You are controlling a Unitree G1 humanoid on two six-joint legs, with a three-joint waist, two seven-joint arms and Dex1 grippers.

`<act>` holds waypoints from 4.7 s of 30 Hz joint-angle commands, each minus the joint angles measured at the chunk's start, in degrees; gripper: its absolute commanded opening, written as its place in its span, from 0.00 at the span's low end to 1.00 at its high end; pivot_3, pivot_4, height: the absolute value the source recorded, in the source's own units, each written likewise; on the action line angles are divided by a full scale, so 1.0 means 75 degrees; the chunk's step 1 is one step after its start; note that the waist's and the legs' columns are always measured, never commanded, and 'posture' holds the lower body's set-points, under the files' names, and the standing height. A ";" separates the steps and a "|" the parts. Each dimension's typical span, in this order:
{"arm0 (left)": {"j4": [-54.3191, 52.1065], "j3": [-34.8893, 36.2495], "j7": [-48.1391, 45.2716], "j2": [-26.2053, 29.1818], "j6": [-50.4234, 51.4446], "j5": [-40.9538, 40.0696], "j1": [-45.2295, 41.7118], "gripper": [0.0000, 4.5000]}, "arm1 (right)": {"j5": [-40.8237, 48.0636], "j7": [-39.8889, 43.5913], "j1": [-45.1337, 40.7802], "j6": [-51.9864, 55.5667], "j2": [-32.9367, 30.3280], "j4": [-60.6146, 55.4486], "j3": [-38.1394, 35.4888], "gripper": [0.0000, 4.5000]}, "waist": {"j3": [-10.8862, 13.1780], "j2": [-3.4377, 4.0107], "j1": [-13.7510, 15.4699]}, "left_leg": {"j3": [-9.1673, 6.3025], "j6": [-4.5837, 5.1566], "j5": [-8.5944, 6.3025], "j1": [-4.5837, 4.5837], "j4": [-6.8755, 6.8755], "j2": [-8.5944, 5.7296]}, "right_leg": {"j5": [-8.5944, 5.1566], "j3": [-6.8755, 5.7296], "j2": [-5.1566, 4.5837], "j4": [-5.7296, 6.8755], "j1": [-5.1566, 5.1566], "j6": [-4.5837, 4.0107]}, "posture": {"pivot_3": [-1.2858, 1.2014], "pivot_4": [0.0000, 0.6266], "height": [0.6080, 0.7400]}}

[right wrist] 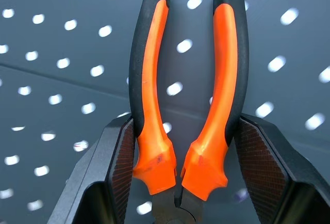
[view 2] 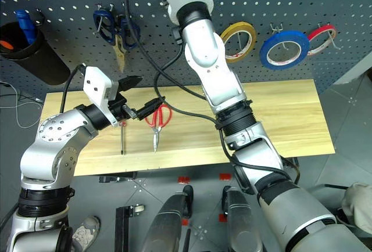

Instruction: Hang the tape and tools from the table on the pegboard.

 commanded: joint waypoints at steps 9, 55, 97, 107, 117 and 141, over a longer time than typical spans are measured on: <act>0.0402 0.0087 0.0212 -0.0077 -0.0613 0.0414 0.0070 1.00 | -0.0103 -0.0097 0.0180 0.0131 0.0388 -0.0424 0.0083 0.58 | 0.0000 0.0000 0.0029 | -0.0004 -0.0001 0.0002 -0.0001 0.0011 -0.0002 | 0.0000 -0.0002 0.0000 0.0013 -0.0003 0.0000 | 0.53 0.62 1.00; 0.0373 -0.0064 0.0873 -0.0786 -0.0582 0.1000 0.0745 1.00 | 0.0430 0.0401 0.1809 0.2756 0.0281 -0.2436 -0.0114 0.98 | -0.0001 -0.0001 0.0021 | -0.0010 -0.0005 0.0022 -0.0002 0.0074 -0.0006 | 0.0004 0.0005 -0.0003 0.0110 -0.0013 -0.0008 | 0.52 0.62 1.00; 0.3464 0.0138 0.4362 -0.3383 0.2363 0.2183 0.0305 0.08 | 0.4246 0.4180 0.5832 0.8686 -0.2906 -0.8207 0.1446 1.00 | -0.0175 -0.0020 0.0014 | -0.0044 0.0027 0.0023 0.0033 0.0081 -0.0008 | 0.0002 -0.0026 -0.0002 0.0112 0.0037 0.0017 | 0.49 0.61 1.00; 0.1945 -0.0438 0.2923 -0.2121 0.1272 0.2296 0.1030 0.08 | 0.4107 0.4192 0.5889 0.8375 -0.3425 -0.8601 0.1270 1.00 | -0.0193 -0.0022 -0.0002 | -0.0043 0.0023 0.0024 0.0032 0.0072 -0.0007 | 0.0010 -0.0021 -0.0003 0.0101 0.0032 0.0007 | 0.49 0.58 1.00; -0.1294 -0.0536 0.3141 -0.1331 -0.2602 0.3739 0.3769 0.08 | 0.3935 0.4466 0.6504 0.7009 -0.4076 -0.9163 0.0966 1.00 | -0.0196 -0.0019 0.0019 | -0.0047 0.0016 0.0028 -0.0004 0.0044 -0.0007 | 0.0037 -0.0028 -0.0008 -0.0014 0.0035 -0.0005 | 0.49 0.57 1.00; -0.0485 -0.0078 0.3705 -0.1327 -0.3039 0.4504 0.1349 0.08 | 0.3728 0.4259 0.6061 0.6064 -0.3686 -0.8263 0.0214 1.00 | -0.0202 -0.0023 0.0011 | -0.0039 0.0041 0.0032 -0.0007 0.0073 -0.0008 | 0.0062 -0.0034 -0.0002 -0.0003 0.0047 0.0019 | 0.49 0.55 1.00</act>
